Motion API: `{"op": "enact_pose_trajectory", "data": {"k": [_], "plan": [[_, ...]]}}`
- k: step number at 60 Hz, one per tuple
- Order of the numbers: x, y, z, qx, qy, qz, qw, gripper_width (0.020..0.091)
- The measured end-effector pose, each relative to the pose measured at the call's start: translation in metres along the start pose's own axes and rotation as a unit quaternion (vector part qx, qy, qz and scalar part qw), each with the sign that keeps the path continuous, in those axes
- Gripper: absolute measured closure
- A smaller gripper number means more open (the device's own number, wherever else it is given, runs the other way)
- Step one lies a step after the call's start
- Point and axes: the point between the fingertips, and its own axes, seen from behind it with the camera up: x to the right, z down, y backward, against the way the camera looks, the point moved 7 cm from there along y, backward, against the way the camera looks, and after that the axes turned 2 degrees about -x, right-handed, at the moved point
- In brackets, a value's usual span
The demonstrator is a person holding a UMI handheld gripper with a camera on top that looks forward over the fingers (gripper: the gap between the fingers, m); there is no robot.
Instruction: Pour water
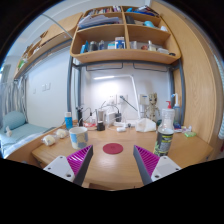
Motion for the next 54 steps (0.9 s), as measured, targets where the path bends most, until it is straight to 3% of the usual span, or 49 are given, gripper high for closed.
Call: {"op": "enact_pose_trajectory", "data": {"k": [19,35,39,46,47,48,54], "plan": [[0.113,0.009,0.02,0.005,0.014,0.102,0.995,0.0277],[0.154,-0.053,0.006,0.002,0.007,0.103,0.995,0.0308],[0.156,-0.064,0.003,0.005,0.011,0.096,0.995,0.0364],[0.16,-0.076,0.001,0.01,0.027,0.097,0.995,0.0526],[0.161,-0.078,0.001,0.01,0.027,0.1,0.995,0.0617],[0.161,-0.079,0.002,0.01,0.025,0.1,0.995,0.0657],[0.159,-0.084,0.001,0.014,0.025,0.092,0.995,0.071]]}}
